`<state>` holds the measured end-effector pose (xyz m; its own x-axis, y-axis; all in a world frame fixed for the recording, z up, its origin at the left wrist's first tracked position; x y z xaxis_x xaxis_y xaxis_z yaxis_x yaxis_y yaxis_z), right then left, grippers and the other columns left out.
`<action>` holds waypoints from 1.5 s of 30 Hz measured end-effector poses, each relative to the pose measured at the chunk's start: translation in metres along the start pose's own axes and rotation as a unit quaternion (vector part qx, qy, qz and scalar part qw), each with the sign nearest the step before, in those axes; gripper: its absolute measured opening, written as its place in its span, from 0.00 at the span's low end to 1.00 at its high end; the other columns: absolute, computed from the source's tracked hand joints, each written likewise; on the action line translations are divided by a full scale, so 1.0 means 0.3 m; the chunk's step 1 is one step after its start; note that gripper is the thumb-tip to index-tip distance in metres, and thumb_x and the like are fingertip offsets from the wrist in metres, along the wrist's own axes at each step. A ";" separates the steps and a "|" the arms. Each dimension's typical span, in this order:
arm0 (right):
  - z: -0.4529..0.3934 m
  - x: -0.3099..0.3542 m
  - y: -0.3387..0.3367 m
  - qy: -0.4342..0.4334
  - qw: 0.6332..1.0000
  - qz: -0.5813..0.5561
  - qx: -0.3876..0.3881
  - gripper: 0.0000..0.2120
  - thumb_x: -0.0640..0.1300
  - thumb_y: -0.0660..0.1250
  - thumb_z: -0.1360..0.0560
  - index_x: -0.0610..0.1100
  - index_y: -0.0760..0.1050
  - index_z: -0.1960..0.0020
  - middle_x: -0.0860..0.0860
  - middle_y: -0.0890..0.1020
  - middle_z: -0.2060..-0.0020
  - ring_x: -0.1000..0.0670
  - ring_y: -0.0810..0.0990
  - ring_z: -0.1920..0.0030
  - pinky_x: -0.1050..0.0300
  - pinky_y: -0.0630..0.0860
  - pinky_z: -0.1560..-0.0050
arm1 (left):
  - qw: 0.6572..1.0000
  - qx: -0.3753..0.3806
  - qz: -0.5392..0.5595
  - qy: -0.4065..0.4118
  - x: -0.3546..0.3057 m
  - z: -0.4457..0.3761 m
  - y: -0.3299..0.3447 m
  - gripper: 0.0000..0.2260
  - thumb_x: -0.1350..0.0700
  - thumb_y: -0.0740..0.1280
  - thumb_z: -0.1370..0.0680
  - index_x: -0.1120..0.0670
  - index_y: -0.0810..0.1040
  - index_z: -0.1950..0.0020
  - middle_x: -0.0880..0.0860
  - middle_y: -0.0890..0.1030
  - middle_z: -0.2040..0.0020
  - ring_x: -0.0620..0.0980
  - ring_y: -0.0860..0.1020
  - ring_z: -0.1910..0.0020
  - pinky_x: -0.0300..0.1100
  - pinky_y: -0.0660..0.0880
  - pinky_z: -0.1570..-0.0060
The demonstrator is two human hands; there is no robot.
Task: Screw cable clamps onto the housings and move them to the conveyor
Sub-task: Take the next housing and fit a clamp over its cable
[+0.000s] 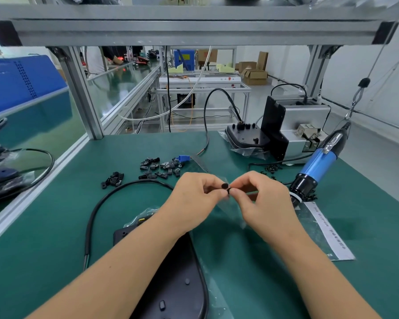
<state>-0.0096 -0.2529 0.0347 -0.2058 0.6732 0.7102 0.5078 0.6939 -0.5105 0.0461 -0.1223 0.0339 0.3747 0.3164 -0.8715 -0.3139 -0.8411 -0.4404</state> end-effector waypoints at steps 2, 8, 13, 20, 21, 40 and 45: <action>0.003 0.007 -0.003 -0.020 0.999 0.034 -0.021 0.06 0.39 0.72 0.29 0.48 0.78 0.61 0.58 0.81 0.65 0.57 0.79 0.62 0.54 0.78 0.58 | 1.000 -0.005 -0.001 -0.007 0.004 0.000 0.001 0.06 0.62 0.70 0.25 0.54 0.85 0.59 0.58 0.85 0.60 0.57 0.80 0.61 0.55 0.77 0.49; 0.028 0.057 0.002 -0.109 0.982 0.140 -0.069 0.06 0.37 0.72 0.31 0.45 0.75 0.61 0.53 0.79 0.67 0.47 0.79 0.66 0.50 0.76 0.66 | 0.997 -0.020 0.049 -0.053 0.000 -0.005 -0.004 0.14 0.46 0.69 0.27 0.53 0.85 0.66 0.54 0.84 0.66 0.49 0.79 0.65 0.50 0.77 0.52; 0.032 0.057 0.012 -0.114 0.985 0.126 -0.041 0.03 0.41 0.68 0.28 0.46 0.74 0.58 0.54 0.78 0.63 0.49 0.78 0.64 0.48 0.76 0.63 | 0.995 -0.041 0.073 -0.061 0.014 -0.008 -0.011 0.14 0.57 0.67 0.24 0.53 0.84 0.68 0.49 0.84 0.69 0.40 0.79 0.68 0.31 0.75 0.61; 0.019 0.040 0.006 -0.073 0.996 0.049 -0.030 0.04 0.38 0.67 0.26 0.46 0.75 0.57 0.56 0.79 0.62 0.53 0.78 0.60 0.54 0.76 0.56 | 0.998 -0.048 0.024 -0.040 0.028 -0.006 -0.025 0.14 0.55 0.67 0.22 0.60 0.83 0.64 0.47 0.74 0.76 0.45 0.68 0.74 0.35 0.66 0.69; 0.014 0.030 -0.004 -0.046 0.998 0.006 -0.035 0.05 0.37 0.68 0.26 0.46 0.75 0.58 0.56 0.80 0.63 0.55 0.78 0.61 0.58 0.75 0.56 | 0.998 -0.046 -0.003 -0.036 0.023 -0.005 -0.027 0.13 0.55 0.66 0.22 0.58 0.84 0.64 0.43 0.75 0.77 0.40 0.70 0.76 0.32 0.67 0.71; 0.139 0.375 0.290 0.037 0.890 -0.038 0.453 0.06 0.41 0.69 0.29 0.46 0.79 0.64 0.55 0.75 0.76 0.57 0.72 0.74 0.67 0.68 0.73 | 0.984 -0.147 -0.058 -0.087 0.234 0.174 -0.417 0.09 0.53 0.68 0.23 0.53 0.86 0.59 0.50 0.86 0.60 0.46 0.80 0.60 0.38 0.75 0.54; 0.140 0.392 0.359 -0.021 0.906 0.063 0.419 0.07 0.41 0.68 0.29 0.47 0.79 0.66 0.59 0.76 0.77 0.59 0.71 0.74 0.69 0.68 0.69 | 0.983 -0.148 0.047 -0.102 0.285 0.205 -0.403 0.07 0.57 0.69 0.24 0.56 0.86 0.56 0.51 0.86 0.59 0.38 0.78 0.63 0.33 0.75 0.55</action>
<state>-0.0144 -0.0882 0.0428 -0.2302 0.7574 0.6111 -0.2801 0.5498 -0.7869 0.0624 0.0334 -0.0006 0.1641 0.2865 -0.9439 -0.0593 -0.9523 -0.2993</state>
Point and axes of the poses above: each hand's wrist, its own z-axis away from the middle knuckle, its own y-axis out of the palm, x = y × z, the point moved 6 cm from there along -z, towards the middle knuckle
